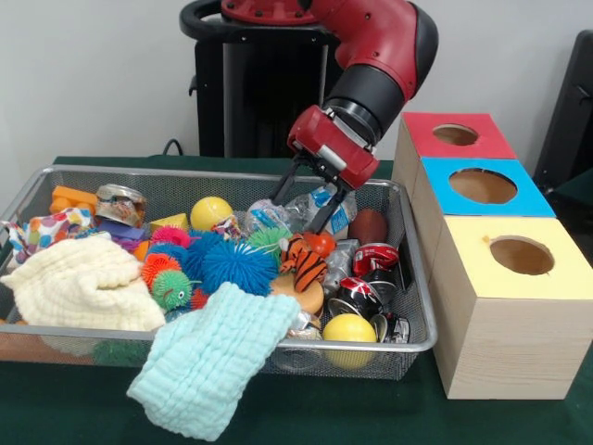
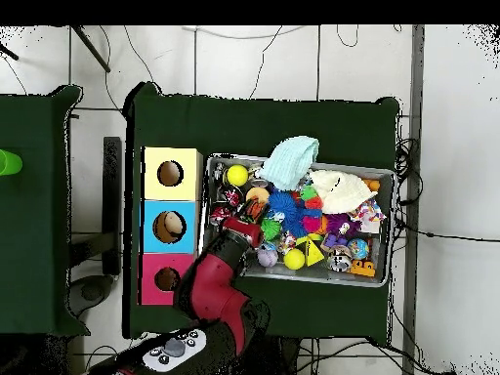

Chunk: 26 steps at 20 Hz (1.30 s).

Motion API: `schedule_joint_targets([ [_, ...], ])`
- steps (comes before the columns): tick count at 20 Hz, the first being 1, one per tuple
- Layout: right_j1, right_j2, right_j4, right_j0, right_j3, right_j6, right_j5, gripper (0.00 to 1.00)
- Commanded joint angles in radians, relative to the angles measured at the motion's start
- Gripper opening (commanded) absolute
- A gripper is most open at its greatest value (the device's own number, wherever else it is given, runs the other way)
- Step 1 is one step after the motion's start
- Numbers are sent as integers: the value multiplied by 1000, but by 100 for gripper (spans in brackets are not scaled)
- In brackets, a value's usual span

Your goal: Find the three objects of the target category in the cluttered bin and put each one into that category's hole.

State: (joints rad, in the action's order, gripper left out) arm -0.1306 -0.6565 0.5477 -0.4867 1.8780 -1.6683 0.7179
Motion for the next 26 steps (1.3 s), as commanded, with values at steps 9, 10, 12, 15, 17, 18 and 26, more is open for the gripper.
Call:
schedule_joint_targets([
  [9,90,149,34,65,-119,-231,73,100],
  [10,94,150,39,65,-122,-230,73,100],
  [12,111,146,62,57,-130,-210,64,100],
  [15,140,140,117,38,-144,-173,44,100],
  [17,158,136,166,21,-157,-145,27,100],
  [18,168,134,191,12,-163,-131,18,100],
  [26,242,131,407,-42,-254,-3,-63,100],
])
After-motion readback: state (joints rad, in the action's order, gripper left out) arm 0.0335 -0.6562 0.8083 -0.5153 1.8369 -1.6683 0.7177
